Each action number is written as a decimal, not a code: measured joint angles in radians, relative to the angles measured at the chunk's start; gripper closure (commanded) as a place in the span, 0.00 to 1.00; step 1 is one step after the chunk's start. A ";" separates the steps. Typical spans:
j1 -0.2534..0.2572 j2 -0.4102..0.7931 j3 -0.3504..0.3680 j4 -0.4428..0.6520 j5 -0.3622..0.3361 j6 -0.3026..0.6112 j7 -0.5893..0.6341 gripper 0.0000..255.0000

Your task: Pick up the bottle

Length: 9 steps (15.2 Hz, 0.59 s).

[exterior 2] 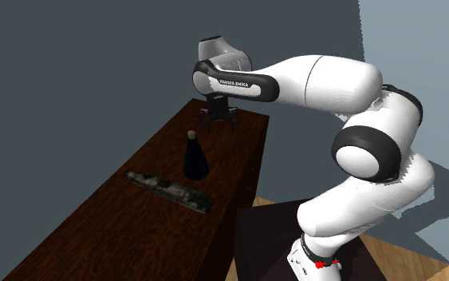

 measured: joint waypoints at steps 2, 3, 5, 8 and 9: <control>0.004 0.086 0.037 0.067 -0.040 0.001 0.070 0.00; 0.012 0.139 0.058 0.111 -0.067 -0.001 0.113 0.00; 0.035 0.239 0.088 0.187 -0.122 -0.005 0.192 0.00; 0.094 0.398 0.111 0.331 -0.215 -0.034 0.304 0.00; 0.119 0.448 0.112 0.380 -0.244 -0.048 0.335 0.00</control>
